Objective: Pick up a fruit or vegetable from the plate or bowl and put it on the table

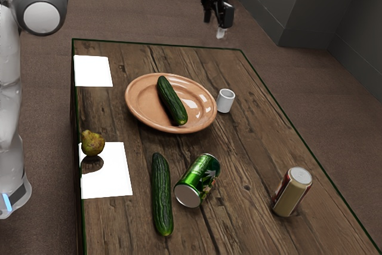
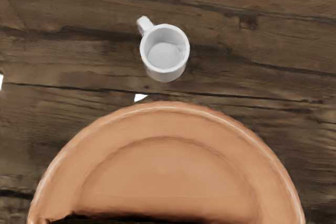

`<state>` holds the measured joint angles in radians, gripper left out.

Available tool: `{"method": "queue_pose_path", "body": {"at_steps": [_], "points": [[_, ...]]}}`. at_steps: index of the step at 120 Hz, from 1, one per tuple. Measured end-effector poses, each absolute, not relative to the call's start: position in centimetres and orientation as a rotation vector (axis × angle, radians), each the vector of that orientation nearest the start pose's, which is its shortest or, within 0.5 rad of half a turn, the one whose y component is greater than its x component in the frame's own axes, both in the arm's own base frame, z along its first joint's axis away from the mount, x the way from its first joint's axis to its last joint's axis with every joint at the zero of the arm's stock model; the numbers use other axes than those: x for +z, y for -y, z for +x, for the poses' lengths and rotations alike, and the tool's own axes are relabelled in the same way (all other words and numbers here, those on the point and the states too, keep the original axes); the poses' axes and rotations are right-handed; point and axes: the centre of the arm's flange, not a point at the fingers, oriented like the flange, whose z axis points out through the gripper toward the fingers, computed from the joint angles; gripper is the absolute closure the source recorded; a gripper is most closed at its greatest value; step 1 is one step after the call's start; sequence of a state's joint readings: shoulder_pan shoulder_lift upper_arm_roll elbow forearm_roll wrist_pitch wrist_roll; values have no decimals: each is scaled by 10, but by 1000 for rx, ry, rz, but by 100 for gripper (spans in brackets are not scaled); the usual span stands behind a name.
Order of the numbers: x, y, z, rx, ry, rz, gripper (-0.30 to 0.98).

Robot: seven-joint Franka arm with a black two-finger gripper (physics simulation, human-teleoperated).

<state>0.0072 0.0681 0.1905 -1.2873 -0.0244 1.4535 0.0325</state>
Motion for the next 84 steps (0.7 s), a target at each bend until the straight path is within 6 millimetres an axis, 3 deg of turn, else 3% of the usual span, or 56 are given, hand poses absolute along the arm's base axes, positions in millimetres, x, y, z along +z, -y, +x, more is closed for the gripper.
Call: {"method": "queue_pose_path", "body": {"at_steps": [6, 11, 17, 25, 29, 37, 43, 49, 55, 72, 84], "points": [[708, -133, 542, -141, 330, -3120, 0], [708, -145, 537, -130, 360, -3119, 0], [707, -146, 536, -118, 356, -3121, 0], [707, -133, 539, -105, 307, -3130, 0], [723, -123, 537, -148, 276, -3132, 0], [785, -102, 515, -318, 252, -3118, 0], [801, -93, 506, -345, 321, -3119, 0], [798, -88, 507, -309, 456, -3117, 0], [781, -91, 519, -236, 611, -3097, 0], [725, -132, 551, -51, 1066, -2949, 0], [711, -134, 561, -16, 1265, -2878, 0]]}}
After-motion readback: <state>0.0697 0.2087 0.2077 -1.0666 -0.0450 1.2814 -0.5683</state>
